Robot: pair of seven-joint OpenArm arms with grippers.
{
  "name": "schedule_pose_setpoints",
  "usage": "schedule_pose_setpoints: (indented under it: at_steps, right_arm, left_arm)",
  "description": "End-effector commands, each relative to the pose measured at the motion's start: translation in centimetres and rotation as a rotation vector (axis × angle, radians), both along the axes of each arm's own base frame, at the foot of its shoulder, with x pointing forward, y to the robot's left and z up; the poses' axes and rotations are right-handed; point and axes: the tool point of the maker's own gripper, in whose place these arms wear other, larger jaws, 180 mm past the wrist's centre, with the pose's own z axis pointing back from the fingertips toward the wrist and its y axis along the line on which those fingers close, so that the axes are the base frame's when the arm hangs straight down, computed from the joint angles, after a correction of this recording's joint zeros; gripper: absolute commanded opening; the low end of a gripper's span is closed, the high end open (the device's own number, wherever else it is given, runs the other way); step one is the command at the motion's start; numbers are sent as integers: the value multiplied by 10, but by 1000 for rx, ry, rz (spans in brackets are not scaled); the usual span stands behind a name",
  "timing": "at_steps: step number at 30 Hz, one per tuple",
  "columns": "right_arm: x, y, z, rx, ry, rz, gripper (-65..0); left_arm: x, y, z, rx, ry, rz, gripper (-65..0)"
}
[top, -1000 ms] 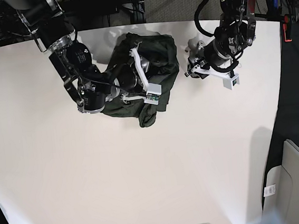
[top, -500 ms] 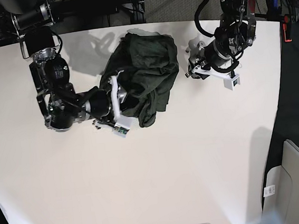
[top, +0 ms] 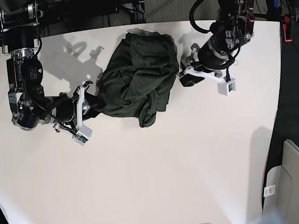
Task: Fold the T-shirt properly
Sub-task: 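Lift and fold the grasped shirt edge with the right gripper over the bundle, then release the left gripper and regrasp the bundle edge with the right gripper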
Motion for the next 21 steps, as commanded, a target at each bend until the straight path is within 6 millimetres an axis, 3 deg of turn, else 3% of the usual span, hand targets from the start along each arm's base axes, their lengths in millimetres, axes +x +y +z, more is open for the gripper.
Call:
schedule_pose_setpoints:
  at_steps: [1,5,9,13,21]
  right_arm:
    - [7,12,10,14,-40,30,-553]
    - [3,41,0,-29,-41,86,-559]
    - [8,71,-2,-47,-60,122,-559]
    - [9,109,-5,-8,-25,177,-559]
    - [21,161,13,88,-19,218,-559]
  left_arm:
    - [2,-6,9,-9,-30,-19,-448]
    - [-4,-22,11,-25,-30,-66,-448]
    - [-9,-25,10,-29,-26,-71,-451]
    - [-8,-22,12,-24,-30,-69,-505]
    - [-7,-21,12,-21,-32,-67,-533]
